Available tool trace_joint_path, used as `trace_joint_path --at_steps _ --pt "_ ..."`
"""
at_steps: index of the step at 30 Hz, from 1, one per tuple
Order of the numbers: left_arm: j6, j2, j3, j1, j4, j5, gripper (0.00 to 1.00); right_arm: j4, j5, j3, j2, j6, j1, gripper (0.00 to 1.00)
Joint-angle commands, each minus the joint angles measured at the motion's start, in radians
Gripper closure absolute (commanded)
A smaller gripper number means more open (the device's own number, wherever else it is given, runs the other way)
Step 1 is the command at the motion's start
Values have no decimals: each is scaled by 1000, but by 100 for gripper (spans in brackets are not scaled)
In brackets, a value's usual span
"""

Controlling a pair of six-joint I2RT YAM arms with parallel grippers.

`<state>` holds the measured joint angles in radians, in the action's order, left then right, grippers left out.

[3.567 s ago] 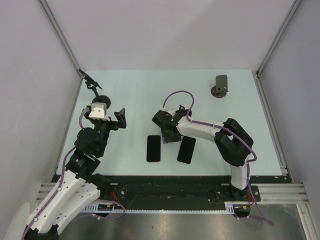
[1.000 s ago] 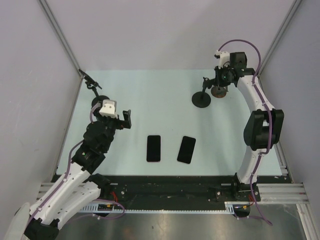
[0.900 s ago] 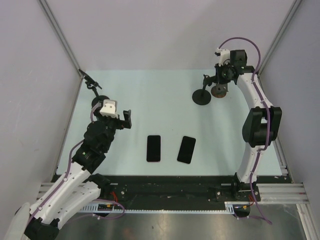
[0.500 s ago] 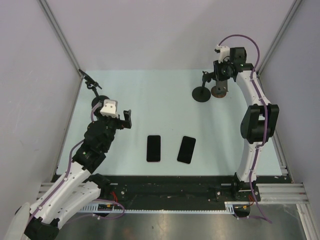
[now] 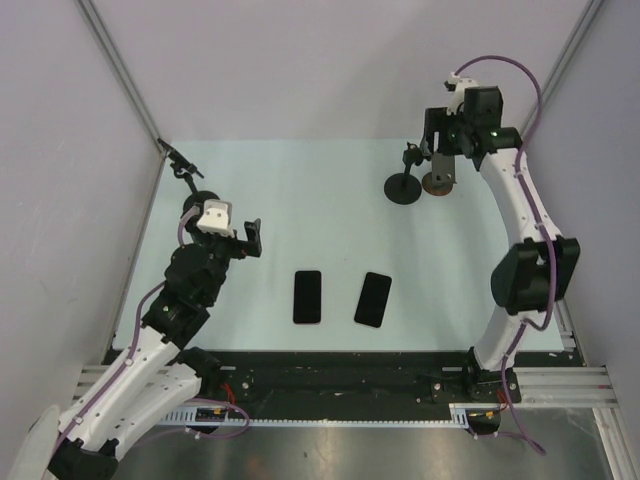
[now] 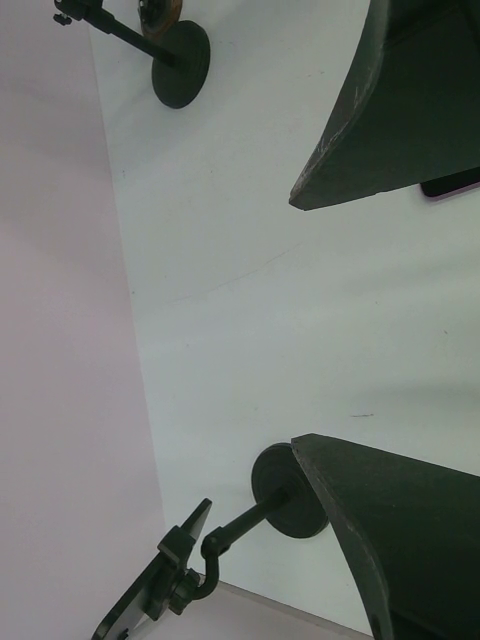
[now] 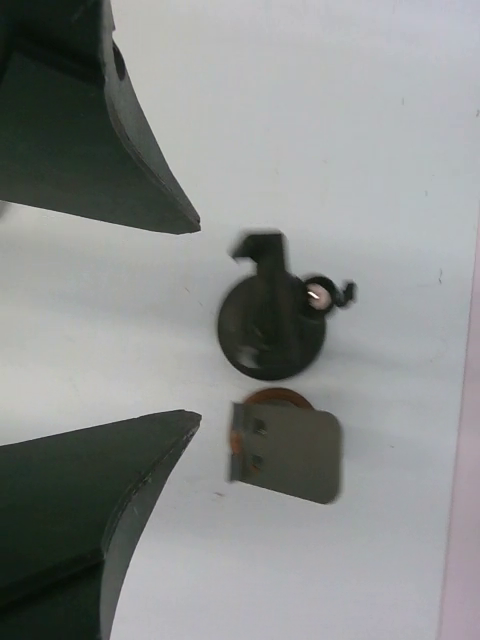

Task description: Remove the phone from the phone stand

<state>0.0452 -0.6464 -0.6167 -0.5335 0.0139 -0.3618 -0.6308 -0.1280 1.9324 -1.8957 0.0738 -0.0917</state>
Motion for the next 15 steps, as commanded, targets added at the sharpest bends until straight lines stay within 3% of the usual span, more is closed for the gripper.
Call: trace_joint_path --at_steps 1,5,15 --pt "21 16 5 6 32 12 0 3 44 -172 269 -288 -23 24" --pt "18 22 3 4 34 15 0 36 14 -520 434 -457 -77 25" --pt "15 30 2 -23 34 17 0 31 57 -945 538 -718 -339 29"
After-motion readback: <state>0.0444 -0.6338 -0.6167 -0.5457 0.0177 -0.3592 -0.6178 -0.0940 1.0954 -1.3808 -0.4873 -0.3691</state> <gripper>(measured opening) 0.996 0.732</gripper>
